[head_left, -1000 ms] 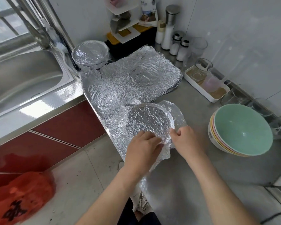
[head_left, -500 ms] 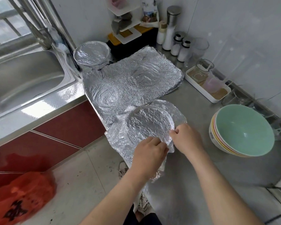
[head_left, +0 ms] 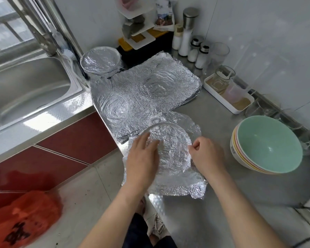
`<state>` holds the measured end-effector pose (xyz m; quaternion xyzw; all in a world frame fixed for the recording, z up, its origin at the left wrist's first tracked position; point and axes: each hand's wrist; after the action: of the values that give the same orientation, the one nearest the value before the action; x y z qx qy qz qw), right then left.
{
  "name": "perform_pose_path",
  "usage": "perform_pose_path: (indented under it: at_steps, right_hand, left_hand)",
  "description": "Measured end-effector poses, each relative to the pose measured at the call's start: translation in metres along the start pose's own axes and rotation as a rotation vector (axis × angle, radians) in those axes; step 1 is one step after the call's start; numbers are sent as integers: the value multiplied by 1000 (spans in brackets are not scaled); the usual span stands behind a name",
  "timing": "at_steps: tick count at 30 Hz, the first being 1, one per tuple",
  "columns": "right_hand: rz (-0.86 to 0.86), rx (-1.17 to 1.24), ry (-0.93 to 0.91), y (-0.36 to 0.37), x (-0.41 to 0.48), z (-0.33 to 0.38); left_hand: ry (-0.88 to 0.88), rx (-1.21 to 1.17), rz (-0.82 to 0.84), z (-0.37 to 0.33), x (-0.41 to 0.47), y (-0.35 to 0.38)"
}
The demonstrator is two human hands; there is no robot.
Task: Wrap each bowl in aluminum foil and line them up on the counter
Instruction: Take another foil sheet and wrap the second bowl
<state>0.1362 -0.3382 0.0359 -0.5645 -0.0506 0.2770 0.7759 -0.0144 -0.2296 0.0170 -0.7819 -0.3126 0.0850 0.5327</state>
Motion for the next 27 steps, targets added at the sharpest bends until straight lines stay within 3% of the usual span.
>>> perform_pose_path:
  at_steps: [6,14,19,27]
  right_hand:
    - [-5,-6,55,-3,2,4]
    - [-7,4,124,-9,1,-16]
    - [-62,-39,102,-19,4,-21]
    - [-61,-60,-135,-29,30,23]
  left_hand:
    - [-150,-56,-35,18,12,-7]
    - [-594,-457,-61,8,26,-15]
    - [-651,-583,-93,-4,18,-16]
    - [-679,-614,-284,5,8,-45]
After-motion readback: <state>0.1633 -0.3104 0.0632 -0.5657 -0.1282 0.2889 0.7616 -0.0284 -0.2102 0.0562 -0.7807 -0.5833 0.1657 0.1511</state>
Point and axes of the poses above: each hand's wrist, its own x-axis towards the middle knuckle, its own y-axis out of the palm, z = x × y, and after that the axes turned 8 degrees about y, right-handed
